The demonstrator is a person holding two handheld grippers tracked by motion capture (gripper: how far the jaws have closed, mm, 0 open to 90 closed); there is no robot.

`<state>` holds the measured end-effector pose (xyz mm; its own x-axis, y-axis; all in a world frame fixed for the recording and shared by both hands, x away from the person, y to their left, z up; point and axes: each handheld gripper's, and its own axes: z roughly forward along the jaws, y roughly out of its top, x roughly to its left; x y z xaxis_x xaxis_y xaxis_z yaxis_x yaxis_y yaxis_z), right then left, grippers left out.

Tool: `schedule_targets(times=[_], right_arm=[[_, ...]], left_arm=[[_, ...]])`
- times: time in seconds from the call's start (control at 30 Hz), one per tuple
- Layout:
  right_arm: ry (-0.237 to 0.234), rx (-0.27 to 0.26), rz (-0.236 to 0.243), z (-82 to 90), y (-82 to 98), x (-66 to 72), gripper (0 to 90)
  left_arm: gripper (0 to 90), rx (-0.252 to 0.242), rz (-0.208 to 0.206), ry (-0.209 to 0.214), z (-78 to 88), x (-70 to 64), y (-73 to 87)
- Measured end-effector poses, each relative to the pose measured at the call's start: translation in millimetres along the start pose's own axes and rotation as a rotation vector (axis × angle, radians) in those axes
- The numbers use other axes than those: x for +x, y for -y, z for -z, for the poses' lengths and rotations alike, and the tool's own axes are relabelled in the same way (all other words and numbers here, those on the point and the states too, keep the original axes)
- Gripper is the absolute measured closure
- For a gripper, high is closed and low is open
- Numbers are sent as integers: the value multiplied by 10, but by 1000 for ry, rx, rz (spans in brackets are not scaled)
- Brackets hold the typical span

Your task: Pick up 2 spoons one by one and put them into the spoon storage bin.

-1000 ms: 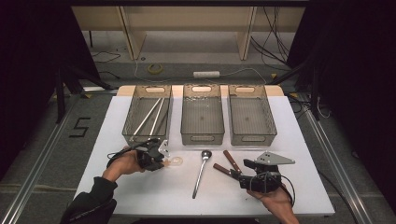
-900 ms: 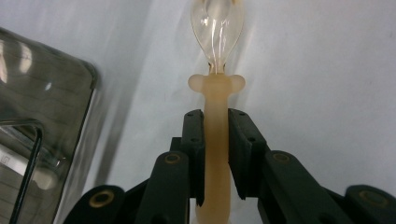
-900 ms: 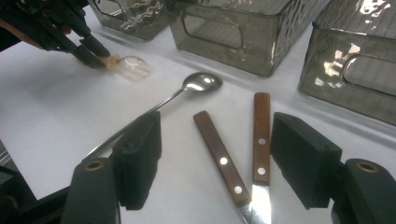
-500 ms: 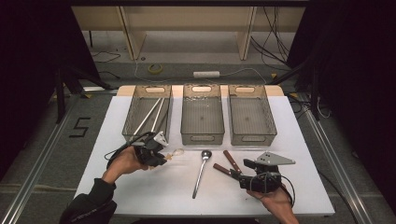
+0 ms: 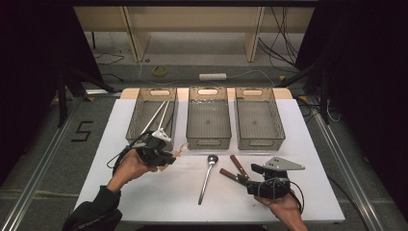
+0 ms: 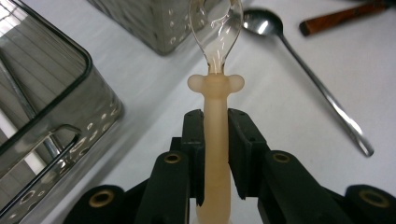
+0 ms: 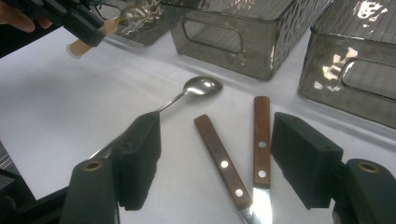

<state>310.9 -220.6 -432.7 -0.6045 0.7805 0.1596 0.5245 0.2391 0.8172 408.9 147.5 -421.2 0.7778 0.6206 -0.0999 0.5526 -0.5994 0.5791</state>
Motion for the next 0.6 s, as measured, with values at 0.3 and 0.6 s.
schedule_targets(times=[0.3,0.6], right_arm=[[2,-1,-4,-3,4,-6,345],[3,-3,-9,4,7,-15,346]], left_arm=[[769,-98,81,-12,51,-16,-36],[769,-141,100,-17,94,-36,-75]])
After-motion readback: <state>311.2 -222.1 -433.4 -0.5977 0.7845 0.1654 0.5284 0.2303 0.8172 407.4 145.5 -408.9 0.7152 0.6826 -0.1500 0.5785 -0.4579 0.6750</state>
